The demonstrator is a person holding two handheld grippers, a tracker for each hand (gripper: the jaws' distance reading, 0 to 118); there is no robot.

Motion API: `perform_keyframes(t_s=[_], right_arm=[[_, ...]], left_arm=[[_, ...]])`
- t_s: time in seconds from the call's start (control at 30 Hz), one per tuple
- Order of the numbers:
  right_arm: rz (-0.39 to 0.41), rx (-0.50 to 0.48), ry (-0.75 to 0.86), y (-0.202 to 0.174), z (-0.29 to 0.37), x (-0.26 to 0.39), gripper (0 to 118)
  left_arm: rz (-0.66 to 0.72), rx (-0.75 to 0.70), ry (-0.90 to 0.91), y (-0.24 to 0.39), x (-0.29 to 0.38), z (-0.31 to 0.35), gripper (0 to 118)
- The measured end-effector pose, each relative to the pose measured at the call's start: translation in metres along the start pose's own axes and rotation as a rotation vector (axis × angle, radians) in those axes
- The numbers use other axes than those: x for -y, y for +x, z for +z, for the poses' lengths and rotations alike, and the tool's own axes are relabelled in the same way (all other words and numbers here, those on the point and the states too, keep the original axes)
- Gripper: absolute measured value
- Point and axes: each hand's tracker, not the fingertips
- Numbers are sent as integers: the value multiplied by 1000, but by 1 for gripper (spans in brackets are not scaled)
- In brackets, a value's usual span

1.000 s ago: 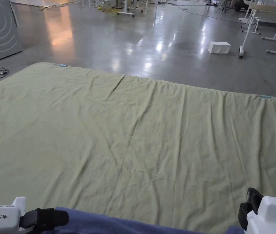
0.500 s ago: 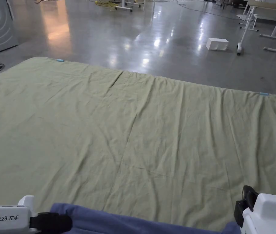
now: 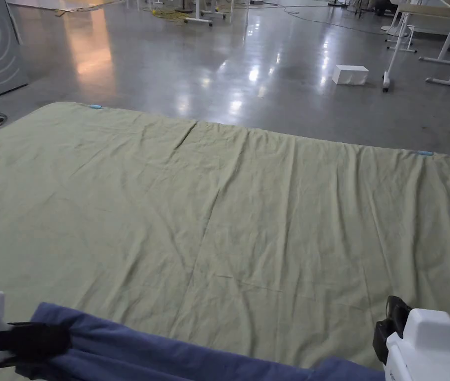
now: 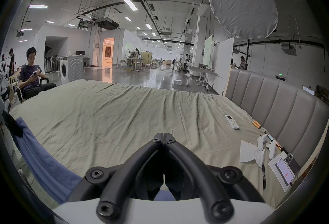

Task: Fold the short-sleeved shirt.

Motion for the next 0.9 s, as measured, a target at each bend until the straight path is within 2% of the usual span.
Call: perform_keyframes(t_s=[0.1,0.2,0.37,0.47,0.57,0.8,0.9], right_arm=[[-4,-5,5,0,1,0,0],[-19,-11,9,0,2,1,0],[-36,-20,11,1,4,4,0],[-42,-21,13,5,6,7,0],[-46,-16,9,8,6,9,0],[-59,-8,3,11,9,12,0],[-64,-3,0,14,11,14,0]], left_arm=[[-51,-131,8,5,-5,20,11],[-106,-173,-10,20,-1,26,11],[-40,-99,12,57,14,25,10],[-84,-32,26,85,18,24,10],[-72,47,-7,117,28,16,11],[-97,98,-118,173,55,-45,11],[-101,53,-174,188,71,-87,10]])
